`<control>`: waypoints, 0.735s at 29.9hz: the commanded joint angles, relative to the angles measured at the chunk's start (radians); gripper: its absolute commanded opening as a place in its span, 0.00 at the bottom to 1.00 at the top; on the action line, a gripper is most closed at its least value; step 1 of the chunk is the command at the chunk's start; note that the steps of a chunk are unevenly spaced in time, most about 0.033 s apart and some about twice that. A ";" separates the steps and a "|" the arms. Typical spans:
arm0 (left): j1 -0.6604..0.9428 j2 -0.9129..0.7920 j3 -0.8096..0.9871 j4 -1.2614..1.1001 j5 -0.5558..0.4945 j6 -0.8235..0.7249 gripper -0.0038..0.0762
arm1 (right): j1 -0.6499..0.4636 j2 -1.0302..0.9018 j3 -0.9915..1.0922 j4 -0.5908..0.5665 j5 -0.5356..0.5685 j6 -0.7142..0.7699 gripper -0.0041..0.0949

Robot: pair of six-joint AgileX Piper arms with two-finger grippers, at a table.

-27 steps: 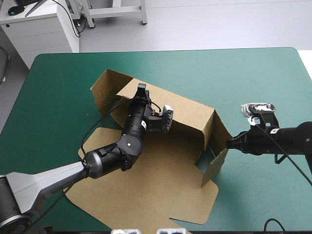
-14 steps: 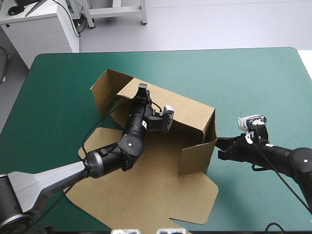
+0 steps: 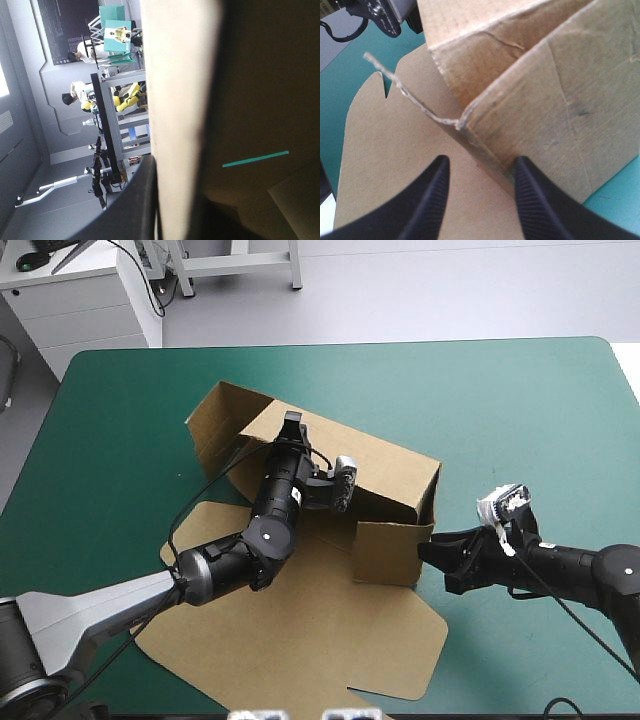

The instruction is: Fold the box

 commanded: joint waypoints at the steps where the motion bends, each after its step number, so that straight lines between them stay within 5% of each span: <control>1: 0.001 -0.030 -0.028 0.046 0.032 -0.013 0.07 | 0.002 -0.014 -0.026 0.048 -0.001 -0.037 0.70; 4: 0.001 -0.030 -0.028 0.046 0.032 -0.013 0.07 | 0.002 -0.012 -0.026 -0.001 -0.067 -0.032 0.78; 14: 0.001 -0.030 -0.030 0.046 0.032 -0.013 0.07 | 0.017 -0.010 -0.026 -0.017 -0.089 0.037 0.75; 22: 0.001 -0.030 -0.030 0.045 0.030 -0.013 0.07 | 0.264 -0.031 -0.025 -0.142 -0.395 0.198 0.75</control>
